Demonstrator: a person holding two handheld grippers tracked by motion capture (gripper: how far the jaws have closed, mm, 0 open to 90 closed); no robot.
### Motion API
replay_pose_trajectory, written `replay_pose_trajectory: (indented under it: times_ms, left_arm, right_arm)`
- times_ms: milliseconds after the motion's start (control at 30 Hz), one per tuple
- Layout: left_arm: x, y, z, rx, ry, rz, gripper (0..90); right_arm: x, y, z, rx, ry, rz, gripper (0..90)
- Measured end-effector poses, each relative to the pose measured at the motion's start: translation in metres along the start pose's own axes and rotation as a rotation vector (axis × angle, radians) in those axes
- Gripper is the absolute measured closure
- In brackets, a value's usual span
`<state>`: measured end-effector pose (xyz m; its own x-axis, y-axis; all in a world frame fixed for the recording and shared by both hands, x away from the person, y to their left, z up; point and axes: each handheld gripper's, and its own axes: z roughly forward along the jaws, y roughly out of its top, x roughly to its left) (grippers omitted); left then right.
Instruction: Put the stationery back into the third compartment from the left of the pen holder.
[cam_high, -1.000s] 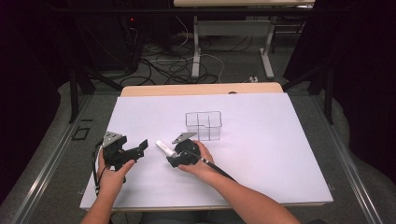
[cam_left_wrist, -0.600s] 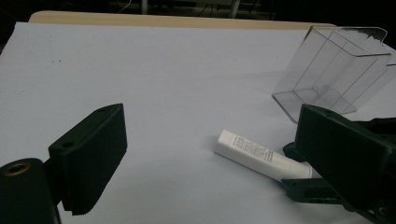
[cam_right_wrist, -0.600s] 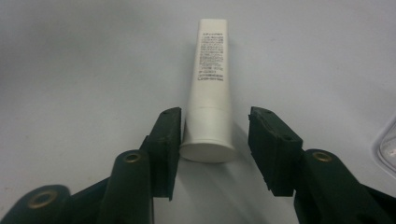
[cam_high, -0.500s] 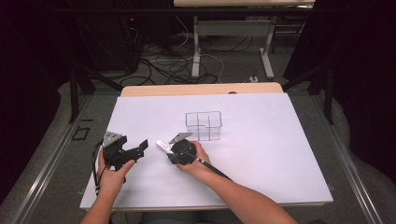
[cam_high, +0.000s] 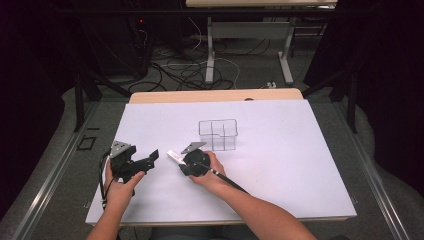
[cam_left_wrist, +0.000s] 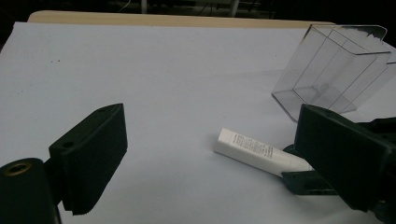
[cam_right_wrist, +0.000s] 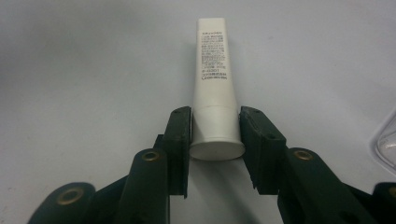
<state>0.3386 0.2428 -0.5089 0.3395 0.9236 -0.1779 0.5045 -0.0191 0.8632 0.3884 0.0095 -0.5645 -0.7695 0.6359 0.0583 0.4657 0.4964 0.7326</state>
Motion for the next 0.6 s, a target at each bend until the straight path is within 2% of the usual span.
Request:
replay_pose_trajectory:
  times_ms: [67,133,367,600]
  left_arm:
    - [0.0000,0.0000,0.0000,0.001,0.000,0.001,9.6]
    - [0.0001,-0.0001,0.0000,0.001,0.000,-0.001,9.6]
    - [-0.0004,-0.0001,0.0003,0.006,-0.001,0.004,9.7]
    - [-0.0004,-0.0002,0.0005,0.010,-0.004,0.009,9.7]
  right_arm:
    - [-0.0009,0.0001,0.0000,0.000,0.009,0.000,64.7]
    - [-0.0004,0.0003,-0.0006,0.003,0.015,0.020,64.7]
    - [-0.0012,0.0008,-0.0013,-0.002,0.042,0.015,64.8]
    - [-0.0051,0.0022,-0.0051,-0.006,0.072,0.036,64.8]
